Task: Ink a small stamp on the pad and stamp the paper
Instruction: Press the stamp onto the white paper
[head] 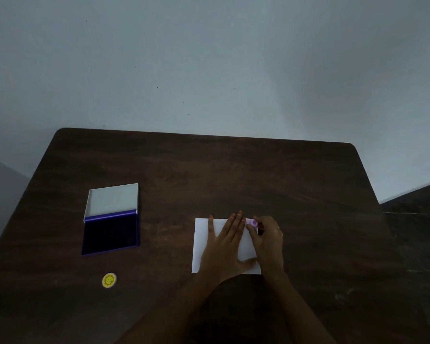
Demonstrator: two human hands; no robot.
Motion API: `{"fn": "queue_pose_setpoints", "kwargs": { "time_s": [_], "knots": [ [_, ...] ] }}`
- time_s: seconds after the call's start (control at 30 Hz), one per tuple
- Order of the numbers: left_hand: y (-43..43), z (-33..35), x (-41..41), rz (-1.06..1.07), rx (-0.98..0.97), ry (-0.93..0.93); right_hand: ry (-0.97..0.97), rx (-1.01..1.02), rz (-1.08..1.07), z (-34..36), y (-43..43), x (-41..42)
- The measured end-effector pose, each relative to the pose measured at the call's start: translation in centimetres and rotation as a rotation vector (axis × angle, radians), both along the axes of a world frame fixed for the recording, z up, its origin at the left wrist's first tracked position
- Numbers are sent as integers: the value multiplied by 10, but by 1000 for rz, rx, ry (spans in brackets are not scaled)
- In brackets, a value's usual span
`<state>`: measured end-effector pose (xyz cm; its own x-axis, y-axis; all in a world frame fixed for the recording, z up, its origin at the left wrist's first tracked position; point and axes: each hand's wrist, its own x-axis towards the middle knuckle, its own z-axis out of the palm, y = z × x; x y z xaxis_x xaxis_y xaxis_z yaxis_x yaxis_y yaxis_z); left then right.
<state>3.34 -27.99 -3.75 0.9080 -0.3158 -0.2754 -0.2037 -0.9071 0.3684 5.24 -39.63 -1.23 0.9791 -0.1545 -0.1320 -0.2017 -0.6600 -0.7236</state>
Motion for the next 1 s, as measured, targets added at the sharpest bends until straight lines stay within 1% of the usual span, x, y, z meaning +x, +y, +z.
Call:
{"fn": "queue_pose_setpoints", "kwargs": {
  "time_s": [0.17, 0.47, 0.67, 0.8, 0.87, 0.93, 1.0],
  "knots": [
    [0, 2, 0, -1, -6, 21, 6, 7, -5, -2, -1, 1],
    [0, 3, -2, 0, -21, -26, -2, 8, 21, 2, -3, 1],
    [1, 6, 0, -13, -45, 27, -2, 0, 24, 5, -4, 1],
    [0, 2, 0, -21, -58, -55, 77, 46, 42, 4, -8, 5],
    [0, 0, -1, -12, -68, -103, 122, 181, -89, 6, -10, 6],
    [1, -1, -1, -14, -63, -122, 109, 389, -306, 13, -12, 6],
    [1, 0, -1, -16, -34, -126, 98, 641, -506, 15, -21, 5]
  ]
}}
